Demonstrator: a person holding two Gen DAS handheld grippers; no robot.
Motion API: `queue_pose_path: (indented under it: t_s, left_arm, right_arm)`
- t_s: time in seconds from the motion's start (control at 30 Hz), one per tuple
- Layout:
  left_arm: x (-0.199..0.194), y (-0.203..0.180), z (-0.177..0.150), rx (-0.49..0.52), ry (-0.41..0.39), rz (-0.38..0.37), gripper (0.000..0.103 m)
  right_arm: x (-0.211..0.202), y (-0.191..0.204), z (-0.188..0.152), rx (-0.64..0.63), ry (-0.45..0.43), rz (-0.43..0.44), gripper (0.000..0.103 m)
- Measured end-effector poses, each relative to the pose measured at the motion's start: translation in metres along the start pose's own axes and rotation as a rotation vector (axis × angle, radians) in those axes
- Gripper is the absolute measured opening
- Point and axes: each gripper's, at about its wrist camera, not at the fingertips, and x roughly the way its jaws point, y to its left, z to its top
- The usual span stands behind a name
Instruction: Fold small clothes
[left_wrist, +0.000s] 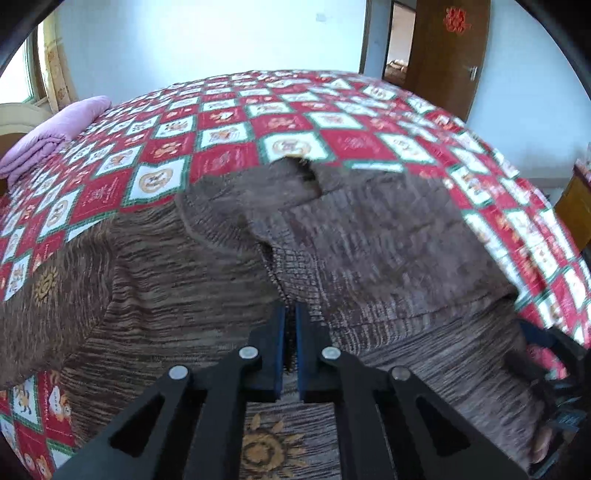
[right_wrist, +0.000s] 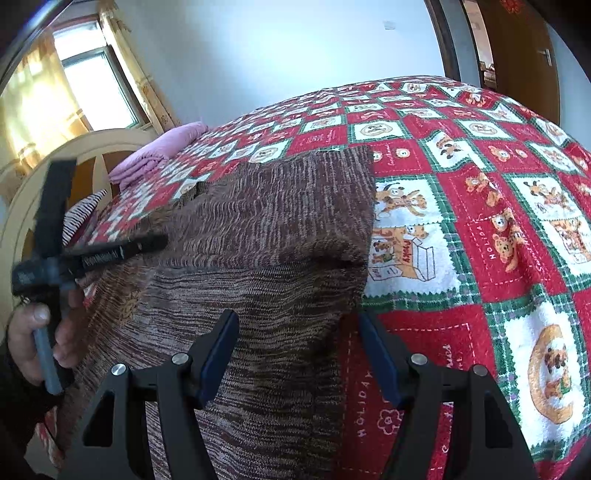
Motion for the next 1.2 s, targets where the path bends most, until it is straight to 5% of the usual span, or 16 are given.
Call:
queue_pose_path:
  t_s: [0.27,0.4,0.5,0.63,0.73,0.8,0.97,1.07,1.2]
  left_arm:
    - [0.008,0.012,-0.011,-0.045,-0.001,-0.006,0.014]
    - [-0.004,0.025,-0.012,-0.085,0.008,-0.019,0.044]
    - [-0.017,0.034,-0.017,-0.068,-0.014,0.009,0.045]
    - [-0.034,0.059,-0.030,-0.096,-0.017,0.033,0.053]
    - [-0.048,0.084,-0.043,-0.112,-0.030,0.063,0.062]
    - [-0.058,0.105,-0.055,-0.123,-0.043,0.092,0.070]
    - [-0.081,0.184,-0.089,-0.224,-0.079,0.263,0.098]
    - [-0.085,0.228,-0.102,-0.314,-0.070,0.336,0.100]
    - [-0.091,0.276,-0.118,-0.453,-0.065,0.372,0.100]
  right_arm:
    - [-0.010,-0.017,0.003,0.109,-0.056,0.011,0.069]
    - [-0.024,0.005,0.019,0.045,-0.109,-0.037,0.069]
    - [-0.018,0.027,0.040,-0.010,-0.103,-0.001,0.069]
    - [0.024,0.049,0.063,-0.084,-0.048,-0.057,0.069]
    - [0.075,0.060,0.057,-0.152,0.189,-0.095,0.069]
    - [0.075,0.077,0.049,-0.271,0.187,-0.173,0.069]
    - [0.061,0.114,0.058,-0.298,0.154,-0.110,0.069]
    - [0.074,0.137,0.065,-0.312,0.116,-0.069,0.069]
    - [0.120,0.162,0.049,-0.271,0.226,0.035,0.069]
